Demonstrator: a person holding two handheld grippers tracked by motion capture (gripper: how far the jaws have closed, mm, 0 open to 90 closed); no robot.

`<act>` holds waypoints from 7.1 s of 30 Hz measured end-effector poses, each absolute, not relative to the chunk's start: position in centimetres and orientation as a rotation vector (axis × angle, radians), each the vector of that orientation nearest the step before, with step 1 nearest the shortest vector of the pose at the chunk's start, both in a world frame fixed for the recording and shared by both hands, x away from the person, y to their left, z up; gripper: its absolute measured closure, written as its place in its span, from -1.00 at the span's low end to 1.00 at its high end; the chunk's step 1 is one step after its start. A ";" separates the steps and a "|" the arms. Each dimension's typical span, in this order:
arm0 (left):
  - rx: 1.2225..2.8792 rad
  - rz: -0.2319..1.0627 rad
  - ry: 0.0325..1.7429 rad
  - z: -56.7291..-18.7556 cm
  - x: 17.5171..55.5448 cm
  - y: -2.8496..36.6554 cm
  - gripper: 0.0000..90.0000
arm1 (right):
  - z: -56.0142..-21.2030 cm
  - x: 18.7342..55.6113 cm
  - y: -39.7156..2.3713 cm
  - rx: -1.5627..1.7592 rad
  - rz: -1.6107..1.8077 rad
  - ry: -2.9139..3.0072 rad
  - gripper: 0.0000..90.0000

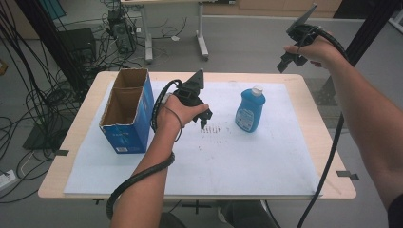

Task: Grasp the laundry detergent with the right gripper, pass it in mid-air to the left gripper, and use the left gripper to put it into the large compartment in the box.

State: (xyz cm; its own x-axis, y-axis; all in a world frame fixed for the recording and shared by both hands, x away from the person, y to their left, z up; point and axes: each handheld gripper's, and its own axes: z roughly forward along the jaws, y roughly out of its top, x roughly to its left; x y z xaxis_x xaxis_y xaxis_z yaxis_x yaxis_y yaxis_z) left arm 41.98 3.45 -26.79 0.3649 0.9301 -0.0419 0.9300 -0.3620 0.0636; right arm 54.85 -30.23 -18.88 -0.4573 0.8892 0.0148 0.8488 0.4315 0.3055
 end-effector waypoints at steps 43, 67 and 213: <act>2.540 0.050 1.711 -25.7 41.0 3.1 -0.84 | -18.7 52.9 -32.8 1.562 0.419 2.526 -0.82; 2.533 0.091 1.696 -24.4 38.9 2.7 -0.84 | -22.2 47.7 -34.8 1.486 0.476 2.575 -0.85; 2.577 0.077 1.668 -26.4 40.9 2.3 -0.84 | -37.7 44.3 -25.3 0.977 1.224 2.310 -0.95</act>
State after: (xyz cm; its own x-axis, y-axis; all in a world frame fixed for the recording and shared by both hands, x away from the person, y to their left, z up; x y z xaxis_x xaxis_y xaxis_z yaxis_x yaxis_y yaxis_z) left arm 40.92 2.31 -26.39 0.4096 0.9123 0.0035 0.9087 -0.4083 0.0863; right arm 44.29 -25.32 -37.72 -0.7014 0.7127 0.0132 0.4112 0.3894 0.8242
